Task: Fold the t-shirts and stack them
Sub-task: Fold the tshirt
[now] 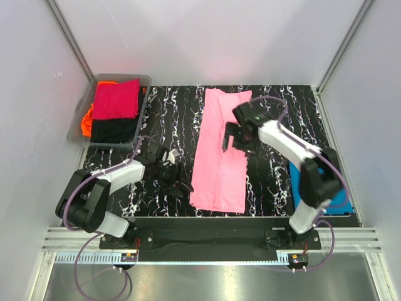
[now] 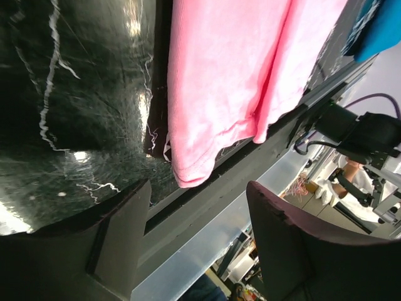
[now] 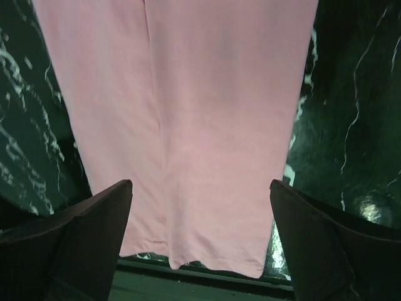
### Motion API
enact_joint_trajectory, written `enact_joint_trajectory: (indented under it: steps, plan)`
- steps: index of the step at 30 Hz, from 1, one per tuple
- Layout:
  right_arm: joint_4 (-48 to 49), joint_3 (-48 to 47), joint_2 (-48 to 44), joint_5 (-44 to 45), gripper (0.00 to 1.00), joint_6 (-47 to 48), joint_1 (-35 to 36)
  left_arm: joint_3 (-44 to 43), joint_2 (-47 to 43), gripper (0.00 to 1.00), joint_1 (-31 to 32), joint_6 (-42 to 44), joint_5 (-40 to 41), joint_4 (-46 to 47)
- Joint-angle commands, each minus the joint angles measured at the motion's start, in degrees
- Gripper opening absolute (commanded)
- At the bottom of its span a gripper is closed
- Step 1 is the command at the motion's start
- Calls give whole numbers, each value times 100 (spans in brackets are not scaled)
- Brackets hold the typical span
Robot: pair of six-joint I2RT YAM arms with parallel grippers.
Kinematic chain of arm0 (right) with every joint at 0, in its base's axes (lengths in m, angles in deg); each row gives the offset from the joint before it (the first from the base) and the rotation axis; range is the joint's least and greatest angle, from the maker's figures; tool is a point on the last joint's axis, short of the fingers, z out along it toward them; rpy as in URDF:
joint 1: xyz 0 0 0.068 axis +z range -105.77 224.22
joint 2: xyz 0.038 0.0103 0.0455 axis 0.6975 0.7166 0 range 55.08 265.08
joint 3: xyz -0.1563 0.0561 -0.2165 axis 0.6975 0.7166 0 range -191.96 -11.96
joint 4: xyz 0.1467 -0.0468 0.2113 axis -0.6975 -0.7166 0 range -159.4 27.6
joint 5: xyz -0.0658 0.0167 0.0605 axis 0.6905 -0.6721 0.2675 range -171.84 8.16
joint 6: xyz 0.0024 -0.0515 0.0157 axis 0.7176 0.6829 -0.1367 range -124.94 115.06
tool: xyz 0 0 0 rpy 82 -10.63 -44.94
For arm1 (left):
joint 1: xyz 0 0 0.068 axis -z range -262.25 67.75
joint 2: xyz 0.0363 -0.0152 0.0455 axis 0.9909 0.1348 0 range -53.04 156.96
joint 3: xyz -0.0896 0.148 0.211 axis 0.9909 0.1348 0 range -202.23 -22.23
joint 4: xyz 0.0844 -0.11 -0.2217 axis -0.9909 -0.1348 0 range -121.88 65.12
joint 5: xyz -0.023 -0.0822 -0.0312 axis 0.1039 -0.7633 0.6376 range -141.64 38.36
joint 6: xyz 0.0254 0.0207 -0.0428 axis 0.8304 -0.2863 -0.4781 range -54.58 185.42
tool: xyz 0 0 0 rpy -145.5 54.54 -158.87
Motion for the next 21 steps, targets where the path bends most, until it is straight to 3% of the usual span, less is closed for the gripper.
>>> enact_joint_trajectory:
  steps: [1, 7, 10, 21]
  plan:
    - [776, 1839, -1190, -1061, 97, -259, -61, 224, 89, 66, 254, -390, 247, 423]
    - [1849, 4224, -2852, -1896, 70, -1121, -61, 488, 229, 60, 510, -548, 502, 714]
    - [1894, 4666, -3231, -1951, 61, -1376, -69, 602, 229, 59, 536, -592, 573, 819]
    - [1842, 5494, -3750, -2092, 59, -2000, -69, 611, 493, 53, 642, -663, 529, 942]
